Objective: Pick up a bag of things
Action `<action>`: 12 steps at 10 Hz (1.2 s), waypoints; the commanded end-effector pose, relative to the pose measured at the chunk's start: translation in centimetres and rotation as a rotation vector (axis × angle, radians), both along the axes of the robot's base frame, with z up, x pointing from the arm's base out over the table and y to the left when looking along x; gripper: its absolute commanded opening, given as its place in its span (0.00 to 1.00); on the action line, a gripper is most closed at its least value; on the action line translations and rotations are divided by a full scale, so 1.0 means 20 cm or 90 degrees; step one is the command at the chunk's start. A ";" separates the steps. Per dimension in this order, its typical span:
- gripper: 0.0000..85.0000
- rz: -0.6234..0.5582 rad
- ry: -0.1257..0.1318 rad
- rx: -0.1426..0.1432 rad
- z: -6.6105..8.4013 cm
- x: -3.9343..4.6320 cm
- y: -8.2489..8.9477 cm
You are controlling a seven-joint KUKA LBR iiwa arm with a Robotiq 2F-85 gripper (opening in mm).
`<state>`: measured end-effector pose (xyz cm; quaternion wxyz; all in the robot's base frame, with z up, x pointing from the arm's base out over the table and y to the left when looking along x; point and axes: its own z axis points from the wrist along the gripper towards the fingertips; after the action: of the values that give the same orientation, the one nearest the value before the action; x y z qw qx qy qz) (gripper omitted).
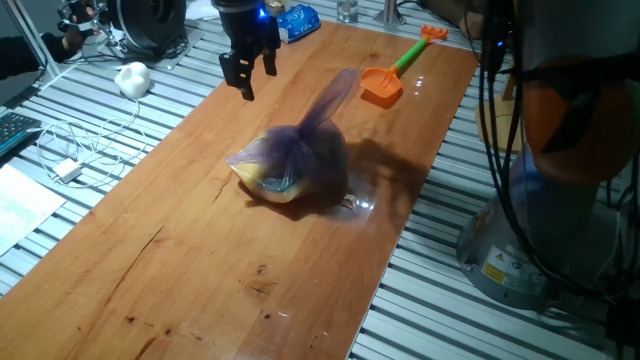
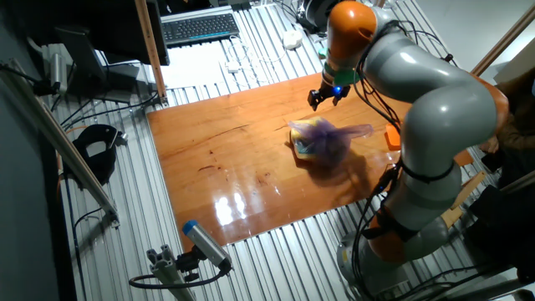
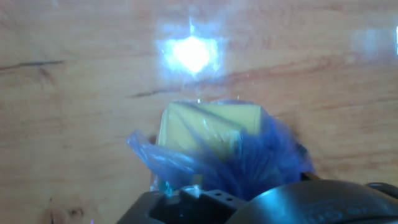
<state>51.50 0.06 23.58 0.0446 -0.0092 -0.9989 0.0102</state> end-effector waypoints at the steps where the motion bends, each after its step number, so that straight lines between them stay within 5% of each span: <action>1: 0.00 0.000 0.035 0.001 0.00 0.000 0.00; 12: 0.00 -0.005 0.033 0.001 0.00 -0.001 0.00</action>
<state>51.49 0.06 23.59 0.0702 -0.0123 -0.9974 0.0094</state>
